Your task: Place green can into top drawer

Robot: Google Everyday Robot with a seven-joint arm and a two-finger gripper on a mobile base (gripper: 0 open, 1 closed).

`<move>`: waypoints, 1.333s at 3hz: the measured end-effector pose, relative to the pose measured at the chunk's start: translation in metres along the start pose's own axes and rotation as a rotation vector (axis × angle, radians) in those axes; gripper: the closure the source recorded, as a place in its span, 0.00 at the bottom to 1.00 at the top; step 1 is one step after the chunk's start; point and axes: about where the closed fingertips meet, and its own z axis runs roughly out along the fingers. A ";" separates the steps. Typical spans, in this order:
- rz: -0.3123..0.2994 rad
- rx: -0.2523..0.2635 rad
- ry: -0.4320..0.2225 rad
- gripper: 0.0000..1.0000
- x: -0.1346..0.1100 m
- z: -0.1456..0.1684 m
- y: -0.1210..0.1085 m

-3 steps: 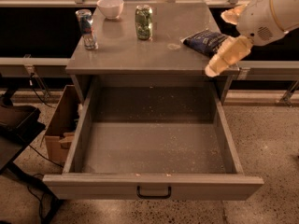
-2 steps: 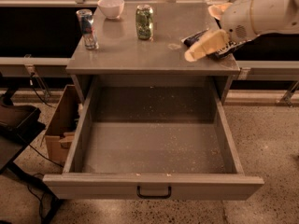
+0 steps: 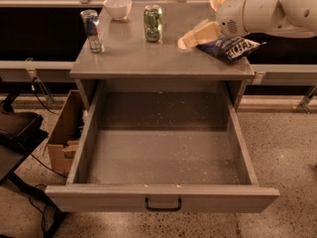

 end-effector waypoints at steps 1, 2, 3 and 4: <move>0.039 0.036 -0.033 0.00 0.005 0.020 -0.009; 0.137 0.126 -0.112 0.00 0.016 0.082 -0.047; 0.257 0.236 -0.204 0.00 0.026 0.161 -0.103; 0.305 0.278 -0.247 0.00 0.025 0.197 -0.131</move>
Offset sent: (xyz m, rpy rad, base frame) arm 0.2093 0.0374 -0.0486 0.3861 -0.0931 -0.2851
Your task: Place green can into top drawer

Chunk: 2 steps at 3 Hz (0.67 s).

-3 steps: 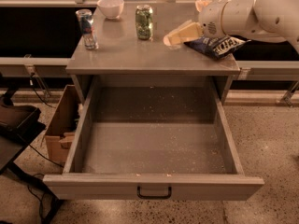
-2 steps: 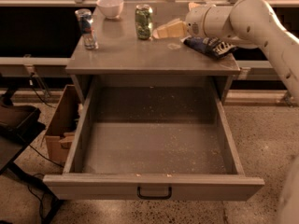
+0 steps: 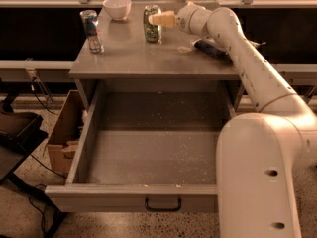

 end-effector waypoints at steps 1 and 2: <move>0.015 -0.037 0.009 0.00 -0.007 0.023 0.016; 0.020 -0.110 0.058 0.00 -0.001 0.031 0.048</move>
Offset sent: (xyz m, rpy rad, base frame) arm -0.0189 0.0789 -0.0034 -0.0412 0.1207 0.1624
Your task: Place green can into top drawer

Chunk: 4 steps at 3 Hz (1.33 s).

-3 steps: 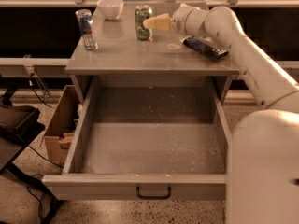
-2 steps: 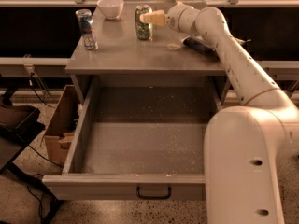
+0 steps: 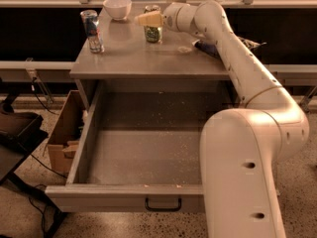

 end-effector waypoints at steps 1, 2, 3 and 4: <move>-0.003 -0.010 0.000 0.03 0.011 0.009 0.001; -0.011 -0.015 0.010 0.25 0.031 0.020 0.001; -0.011 -0.015 0.011 0.50 0.032 0.020 0.001; -0.011 -0.015 0.011 0.73 0.032 0.020 0.001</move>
Offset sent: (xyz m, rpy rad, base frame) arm 0.0209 0.0069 -0.0550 -0.0288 0.0011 0.0141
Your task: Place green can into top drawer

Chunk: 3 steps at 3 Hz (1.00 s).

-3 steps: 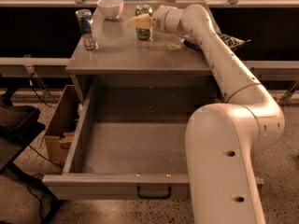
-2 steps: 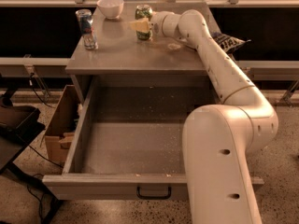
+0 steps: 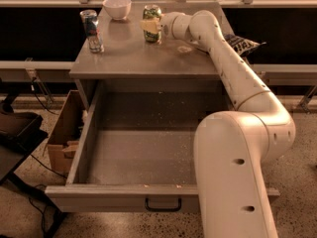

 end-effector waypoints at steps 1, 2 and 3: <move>0.000 0.000 0.000 0.95 0.000 0.000 0.000; 0.001 -0.035 -0.048 1.00 -0.030 -0.018 0.016; -0.014 -0.047 -0.129 1.00 -0.077 -0.073 0.034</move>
Offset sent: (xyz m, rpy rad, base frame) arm -0.0546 0.0095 0.0596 0.0768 -0.0498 0.0845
